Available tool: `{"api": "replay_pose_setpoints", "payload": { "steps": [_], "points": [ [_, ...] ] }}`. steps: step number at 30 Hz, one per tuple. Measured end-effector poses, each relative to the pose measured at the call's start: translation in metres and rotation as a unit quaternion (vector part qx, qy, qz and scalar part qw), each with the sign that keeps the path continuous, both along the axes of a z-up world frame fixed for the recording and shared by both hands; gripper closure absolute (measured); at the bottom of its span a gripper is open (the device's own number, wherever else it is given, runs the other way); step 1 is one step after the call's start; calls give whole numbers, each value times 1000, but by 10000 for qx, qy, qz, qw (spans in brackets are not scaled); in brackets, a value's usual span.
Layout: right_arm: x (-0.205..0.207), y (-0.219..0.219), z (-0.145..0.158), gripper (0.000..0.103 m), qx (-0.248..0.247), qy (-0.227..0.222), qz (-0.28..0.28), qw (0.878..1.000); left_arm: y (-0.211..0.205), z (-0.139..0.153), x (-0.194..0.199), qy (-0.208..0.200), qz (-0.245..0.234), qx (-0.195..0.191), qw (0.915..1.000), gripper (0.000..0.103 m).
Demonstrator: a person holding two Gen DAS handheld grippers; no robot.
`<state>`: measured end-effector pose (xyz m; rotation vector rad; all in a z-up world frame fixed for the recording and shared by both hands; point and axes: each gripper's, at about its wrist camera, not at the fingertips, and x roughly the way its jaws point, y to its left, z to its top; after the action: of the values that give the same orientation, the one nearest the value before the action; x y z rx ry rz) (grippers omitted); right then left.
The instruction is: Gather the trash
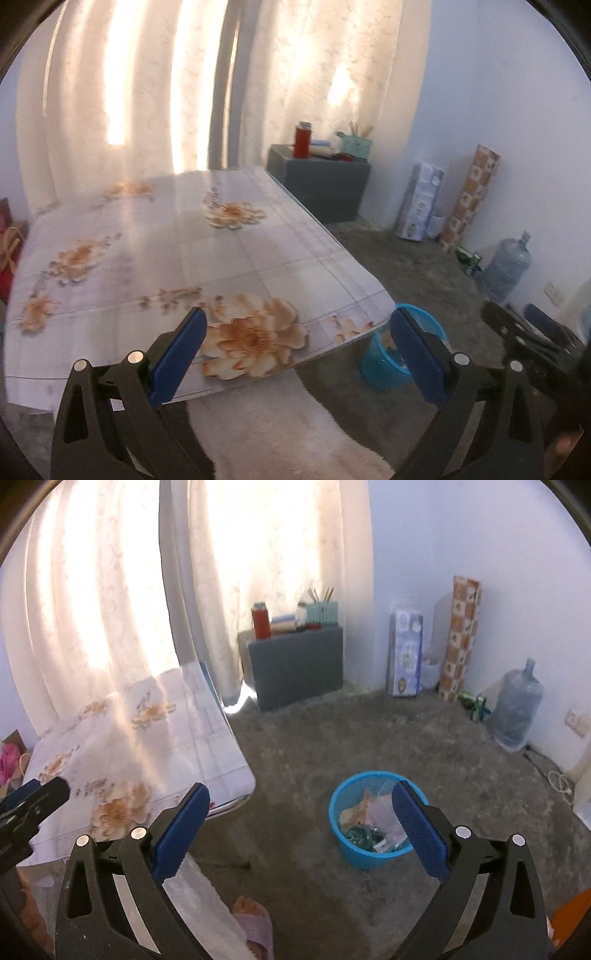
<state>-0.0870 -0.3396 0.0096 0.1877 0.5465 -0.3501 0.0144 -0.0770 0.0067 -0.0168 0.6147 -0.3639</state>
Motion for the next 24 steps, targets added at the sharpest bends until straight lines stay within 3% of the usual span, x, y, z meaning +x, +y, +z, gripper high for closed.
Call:
{"api": "replay_pose_setpoints", "payload": {
  "steps": [7, 14, 19, 24],
  "points": [
    [-19, 14, -5, 8, 61, 179, -187, 9996, 7, 2, -13, 8, 669, 278, 9974, 6],
    [-13, 12, -17, 8, 66, 403, -513, 9978, -7, -6, -14, -60, 586, 659, 9961, 6],
    [-14, 18, -21, 8, -106, 510, -664, 9964, -13, -12, -14, 79, 609, 434, 9972, 6],
    [-19, 27, -25, 8, -286, 650, -674, 9952, -22, -17, -18, 285, 579, 508, 9966, 6]
  ]
}}
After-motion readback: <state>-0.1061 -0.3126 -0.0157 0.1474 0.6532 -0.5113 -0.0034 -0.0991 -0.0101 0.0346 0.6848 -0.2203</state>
